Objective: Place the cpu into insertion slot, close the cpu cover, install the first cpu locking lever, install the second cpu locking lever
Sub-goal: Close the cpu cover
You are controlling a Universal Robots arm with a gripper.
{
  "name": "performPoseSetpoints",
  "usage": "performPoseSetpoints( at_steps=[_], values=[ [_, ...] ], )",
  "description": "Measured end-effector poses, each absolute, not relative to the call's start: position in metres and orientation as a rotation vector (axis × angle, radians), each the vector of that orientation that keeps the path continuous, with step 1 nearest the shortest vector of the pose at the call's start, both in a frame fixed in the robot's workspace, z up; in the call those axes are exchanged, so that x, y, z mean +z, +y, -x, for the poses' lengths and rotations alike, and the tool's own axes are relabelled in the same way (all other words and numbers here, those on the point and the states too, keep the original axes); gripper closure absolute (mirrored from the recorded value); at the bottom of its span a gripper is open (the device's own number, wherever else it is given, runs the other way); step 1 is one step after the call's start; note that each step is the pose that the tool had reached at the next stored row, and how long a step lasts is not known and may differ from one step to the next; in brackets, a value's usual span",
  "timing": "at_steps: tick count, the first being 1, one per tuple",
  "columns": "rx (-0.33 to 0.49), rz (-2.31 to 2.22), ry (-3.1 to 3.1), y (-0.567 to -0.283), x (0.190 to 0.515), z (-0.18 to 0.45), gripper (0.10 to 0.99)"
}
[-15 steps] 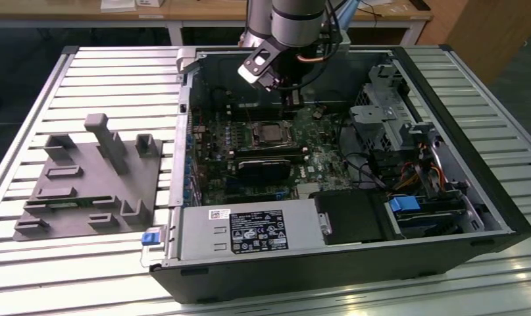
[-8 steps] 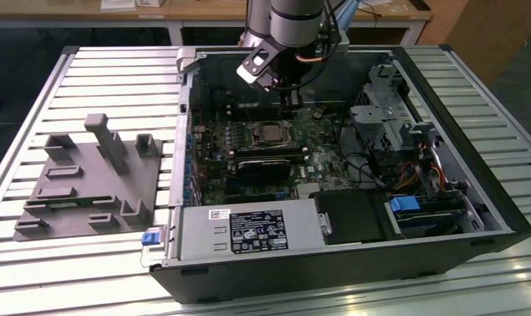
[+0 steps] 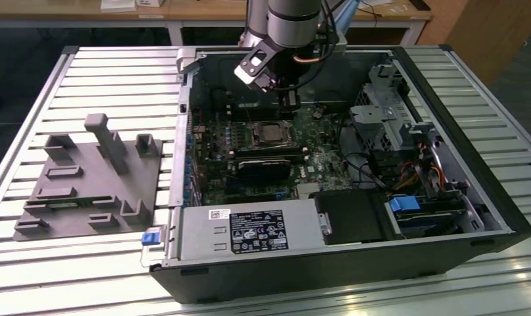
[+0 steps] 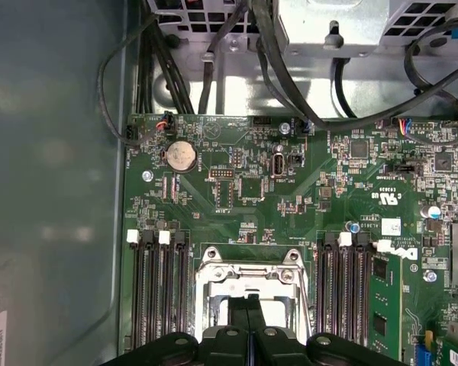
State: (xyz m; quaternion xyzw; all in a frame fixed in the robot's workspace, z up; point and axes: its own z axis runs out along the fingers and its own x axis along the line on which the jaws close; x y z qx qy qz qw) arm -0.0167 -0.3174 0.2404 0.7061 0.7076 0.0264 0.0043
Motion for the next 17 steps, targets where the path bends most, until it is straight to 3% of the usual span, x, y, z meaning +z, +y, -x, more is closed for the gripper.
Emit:
performPoseSetpoints(
  at_steps=[17],
  values=[
    [0.083, -2.212, 2.217, -0.3174, 0.2388, 0.0227, 0.973]
  ],
)
